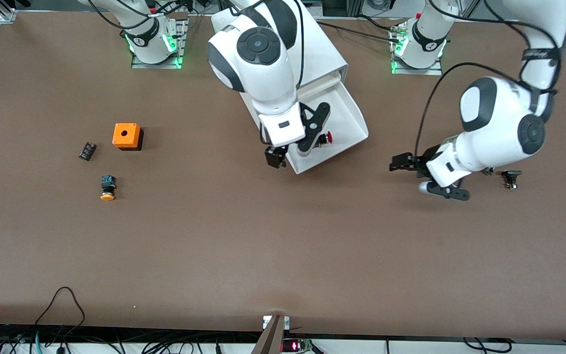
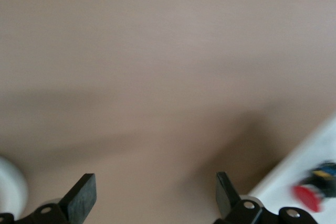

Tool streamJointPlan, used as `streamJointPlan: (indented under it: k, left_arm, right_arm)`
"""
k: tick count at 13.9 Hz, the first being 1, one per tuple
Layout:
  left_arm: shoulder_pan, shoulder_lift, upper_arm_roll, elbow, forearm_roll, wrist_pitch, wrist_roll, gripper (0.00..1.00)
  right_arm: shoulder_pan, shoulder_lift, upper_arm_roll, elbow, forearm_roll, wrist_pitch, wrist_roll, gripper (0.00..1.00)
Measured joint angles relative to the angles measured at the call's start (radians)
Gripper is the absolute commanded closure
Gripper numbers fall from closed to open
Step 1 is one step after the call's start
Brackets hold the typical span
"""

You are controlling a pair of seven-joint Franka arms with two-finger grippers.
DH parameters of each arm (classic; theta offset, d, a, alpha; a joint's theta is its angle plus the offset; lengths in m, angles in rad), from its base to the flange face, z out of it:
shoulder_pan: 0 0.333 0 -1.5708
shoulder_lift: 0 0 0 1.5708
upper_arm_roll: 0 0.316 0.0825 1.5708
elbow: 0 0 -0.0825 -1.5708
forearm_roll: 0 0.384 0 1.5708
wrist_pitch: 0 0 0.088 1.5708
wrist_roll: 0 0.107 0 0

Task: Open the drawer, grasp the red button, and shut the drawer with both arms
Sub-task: 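Reach the right gripper into the drawer while the left gripper withdraws, then close the right gripper on the red mushroom button in the drawer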

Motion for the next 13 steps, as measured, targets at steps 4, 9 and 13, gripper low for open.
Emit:
streamJointPlan:
  k: [4, 9, 13]
  left_arm:
    - [-0.008, -0.014, 0.084, 0.167, 0.200, -0.201, -0.002, 0.00]
    - [-0.012, -0.015, 0.121, 0.310, 0.334, -0.338, -0.004, 0.00]
    - [-0.008, -0.013, 0.144, 0.318, 0.296, -0.402, -0.037, 0.00]
  right_arm:
    - [0.086, 0.004, -0.002, 0.000, -0.005, -0.015, -0.031, 0.00]
    - [0.139, 0.063, -0.041, -0.011, -0.018, -0.021, -0.169, 0.00]
    - [0.151, 0.081, -0.067, -0.036, -0.018, -0.021, -0.269, 0.00]
